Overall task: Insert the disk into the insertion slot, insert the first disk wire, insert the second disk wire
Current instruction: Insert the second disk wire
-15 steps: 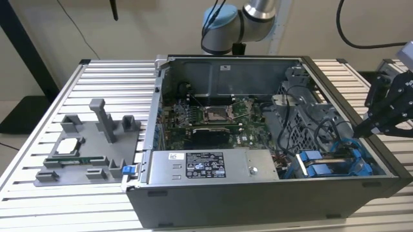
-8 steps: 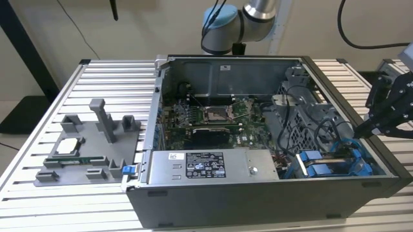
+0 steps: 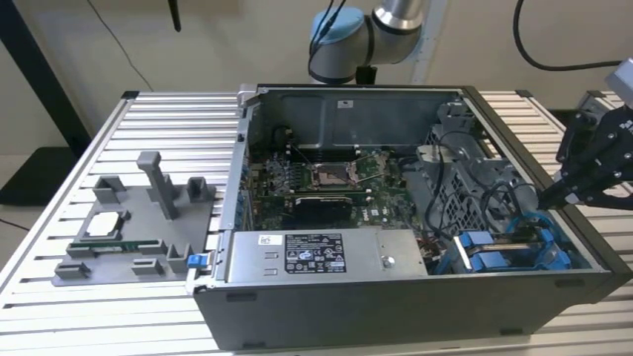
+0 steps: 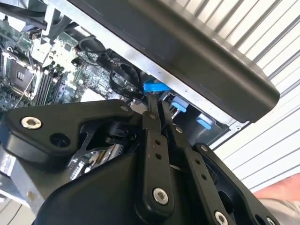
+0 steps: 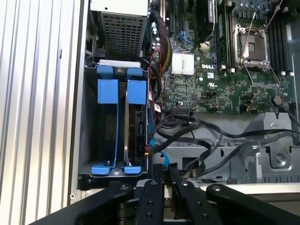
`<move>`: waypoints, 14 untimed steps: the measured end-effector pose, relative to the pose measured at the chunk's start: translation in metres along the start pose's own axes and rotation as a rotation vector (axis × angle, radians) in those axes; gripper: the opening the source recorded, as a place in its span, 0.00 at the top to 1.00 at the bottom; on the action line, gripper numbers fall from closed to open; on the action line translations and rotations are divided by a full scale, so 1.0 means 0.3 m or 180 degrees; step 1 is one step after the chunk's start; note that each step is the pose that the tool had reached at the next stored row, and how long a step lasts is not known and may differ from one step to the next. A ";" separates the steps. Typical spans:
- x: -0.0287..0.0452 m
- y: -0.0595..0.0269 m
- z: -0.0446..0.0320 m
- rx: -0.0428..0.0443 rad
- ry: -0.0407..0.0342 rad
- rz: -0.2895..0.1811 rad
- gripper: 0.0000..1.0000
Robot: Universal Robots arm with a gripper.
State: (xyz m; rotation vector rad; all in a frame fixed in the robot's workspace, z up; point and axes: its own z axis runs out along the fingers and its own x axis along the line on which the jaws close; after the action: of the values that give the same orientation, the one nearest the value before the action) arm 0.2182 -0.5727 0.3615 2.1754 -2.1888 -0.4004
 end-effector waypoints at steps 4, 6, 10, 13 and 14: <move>-0.001 0.026 -0.007 0.0000 0.0000 0.0000 1.00; -0.002 0.042 -0.011 0.0000 -0.0001 0.0000 1.00; -0.003 0.080 -0.017 0.0004 -0.0002 -0.0001 1.00; -0.003 0.111 -0.014 0.0007 -0.0001 -0.0002 1.00; -0.003 0.122 -0.012 0.0009 -0.0001 -0.0002 1.00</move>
State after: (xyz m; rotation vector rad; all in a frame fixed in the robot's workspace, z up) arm 0.1832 -0.5728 0.3726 2.1776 -2.1904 -0.3981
